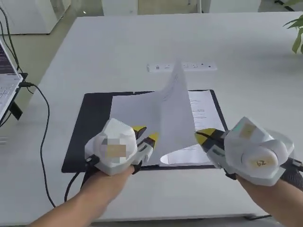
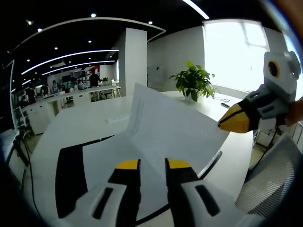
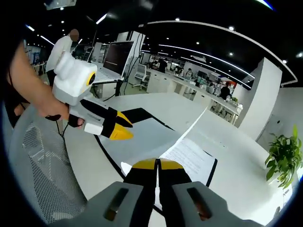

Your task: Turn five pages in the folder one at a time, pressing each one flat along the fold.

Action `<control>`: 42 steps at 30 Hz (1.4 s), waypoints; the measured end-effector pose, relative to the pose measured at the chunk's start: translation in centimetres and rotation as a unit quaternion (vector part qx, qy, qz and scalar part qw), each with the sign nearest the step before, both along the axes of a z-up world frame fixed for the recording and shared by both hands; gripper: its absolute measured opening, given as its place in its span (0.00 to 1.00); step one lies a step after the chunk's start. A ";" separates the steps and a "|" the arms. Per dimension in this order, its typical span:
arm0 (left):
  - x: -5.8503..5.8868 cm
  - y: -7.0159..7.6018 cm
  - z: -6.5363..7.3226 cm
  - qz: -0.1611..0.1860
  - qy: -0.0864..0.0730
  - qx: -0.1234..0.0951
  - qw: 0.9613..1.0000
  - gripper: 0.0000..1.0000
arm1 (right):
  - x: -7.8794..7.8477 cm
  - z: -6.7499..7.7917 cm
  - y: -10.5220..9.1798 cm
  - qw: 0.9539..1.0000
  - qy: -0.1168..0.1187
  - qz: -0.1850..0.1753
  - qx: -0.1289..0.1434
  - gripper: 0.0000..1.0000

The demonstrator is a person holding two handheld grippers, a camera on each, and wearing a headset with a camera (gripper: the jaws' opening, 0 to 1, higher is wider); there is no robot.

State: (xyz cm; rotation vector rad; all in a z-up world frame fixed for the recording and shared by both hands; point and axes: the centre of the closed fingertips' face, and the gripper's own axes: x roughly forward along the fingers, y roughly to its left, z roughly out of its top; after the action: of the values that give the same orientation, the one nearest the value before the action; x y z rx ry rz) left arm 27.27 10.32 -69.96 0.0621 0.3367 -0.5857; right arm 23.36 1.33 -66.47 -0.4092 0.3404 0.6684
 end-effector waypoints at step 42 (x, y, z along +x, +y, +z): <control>-4.5 16.0 2.9 0.108 -0.004 -0.004 0.994 0.20 | 1.5 -5.9 17.3 0.978 0.164 0.087 0.097 0.00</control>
State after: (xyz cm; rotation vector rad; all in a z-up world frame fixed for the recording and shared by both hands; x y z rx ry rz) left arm 22.82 26.28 -67.06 0.0195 0.3286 -0.3722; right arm 24.87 18.62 -72.41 -0.1404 0.5518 0.9353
